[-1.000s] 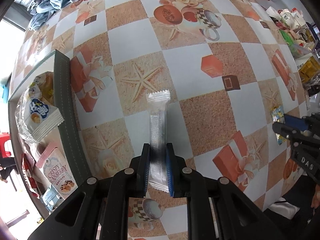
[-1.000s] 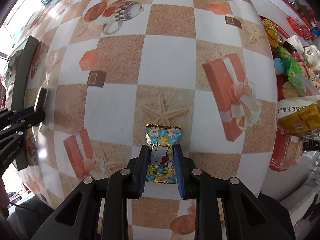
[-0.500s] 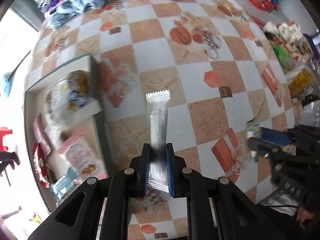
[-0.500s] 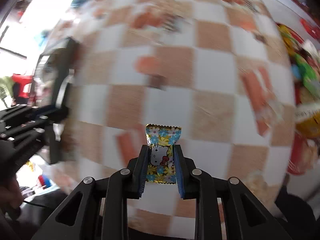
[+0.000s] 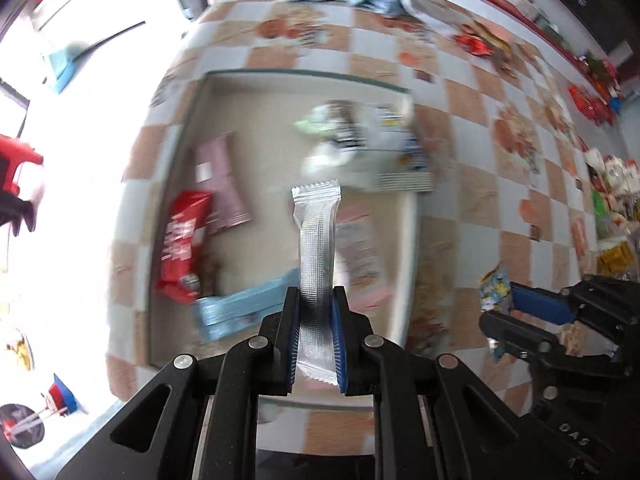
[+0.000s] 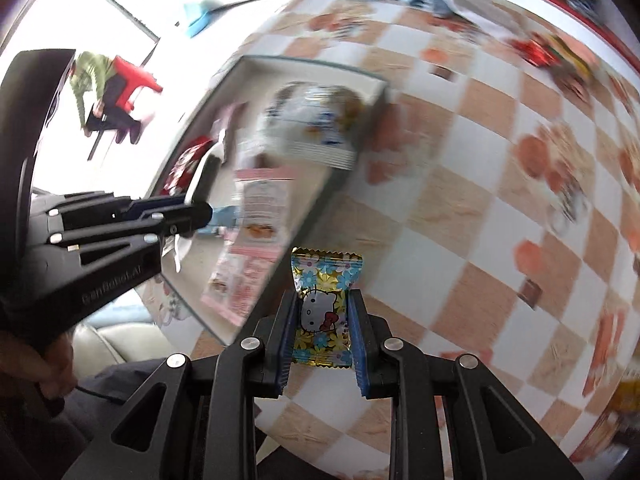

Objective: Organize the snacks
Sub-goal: 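Carry the white stick wrapper and Hello Kitty candy over the beige tray, then hold the white stick wrapper and Hello Kitty candy above the tray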

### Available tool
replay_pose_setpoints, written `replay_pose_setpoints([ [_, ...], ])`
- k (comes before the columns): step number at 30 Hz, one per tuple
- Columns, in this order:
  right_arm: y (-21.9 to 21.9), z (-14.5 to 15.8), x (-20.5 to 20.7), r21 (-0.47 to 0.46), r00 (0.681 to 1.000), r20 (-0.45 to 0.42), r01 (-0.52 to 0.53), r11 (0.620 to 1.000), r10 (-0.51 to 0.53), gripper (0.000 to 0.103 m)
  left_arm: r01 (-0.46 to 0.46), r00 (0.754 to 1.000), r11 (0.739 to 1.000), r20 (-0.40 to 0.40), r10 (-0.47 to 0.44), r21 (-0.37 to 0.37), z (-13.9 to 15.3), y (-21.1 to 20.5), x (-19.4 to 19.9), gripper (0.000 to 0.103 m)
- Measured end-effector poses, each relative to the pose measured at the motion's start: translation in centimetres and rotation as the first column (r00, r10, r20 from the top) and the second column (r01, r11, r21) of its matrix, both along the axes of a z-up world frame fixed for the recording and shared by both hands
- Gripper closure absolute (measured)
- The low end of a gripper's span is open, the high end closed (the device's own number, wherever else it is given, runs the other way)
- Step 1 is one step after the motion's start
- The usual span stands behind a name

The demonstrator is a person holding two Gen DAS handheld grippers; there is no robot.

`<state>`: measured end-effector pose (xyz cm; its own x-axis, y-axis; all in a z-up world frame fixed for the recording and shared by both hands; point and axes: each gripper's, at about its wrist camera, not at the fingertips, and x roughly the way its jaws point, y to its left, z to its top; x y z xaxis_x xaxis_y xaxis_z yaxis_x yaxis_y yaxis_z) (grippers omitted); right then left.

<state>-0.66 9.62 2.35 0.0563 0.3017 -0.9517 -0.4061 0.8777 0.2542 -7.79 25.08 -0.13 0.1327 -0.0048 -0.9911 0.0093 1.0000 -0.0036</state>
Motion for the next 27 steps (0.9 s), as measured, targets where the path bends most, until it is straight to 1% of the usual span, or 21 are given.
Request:
replay_pose_setpoints([
  [4, 3.2, 0.1, 0.0, -0.023, 0.998, 0.017, -0.066, 0.998, 0.066, 0.077, -0.013, 1.000, 0.999, -0.006, 0.013, 0.035, -0.3, 2.5, -0.7, 0.087],
  [8, 6.0, 0.3, 0.2, -0.045, 0.994, 0.034, -0.104, 0.994, 0.105, 0.077, -0.004, 1.000, 0.999, -0.002, 0.004, 0.038, -0.3, 3.9, -0.9, 0.087],
  [12, 7.8, 0.5, 0.1, -0.061, 0.992, 0.040, -0.120, 0.991, 0.122, 0.077, 0.019, 1.000, 0.999, 0.005, -0.019, 0.035, -0.3, 4.7, -1.0, 0.087],
  [20, 10.2, 0.3, 0.0, -0.081, 0.994, 0.046, -0.100, 0.992, 0.104, 0.077, 0.049, 0.999, 0.999, 0.010, -0.049, -0.001, -0.3, 6.7, -1.1, 0.087],
  [27, 11.4, 0.3, 0.5, -0.088, 0.996, 0.054, -0.071, 0.994, 0.076, 0.077, 0.073, 0.997, 0.997, 0.014, -0.073, -0.005, -0.3, 8.0, -0.4, 0.087],
])
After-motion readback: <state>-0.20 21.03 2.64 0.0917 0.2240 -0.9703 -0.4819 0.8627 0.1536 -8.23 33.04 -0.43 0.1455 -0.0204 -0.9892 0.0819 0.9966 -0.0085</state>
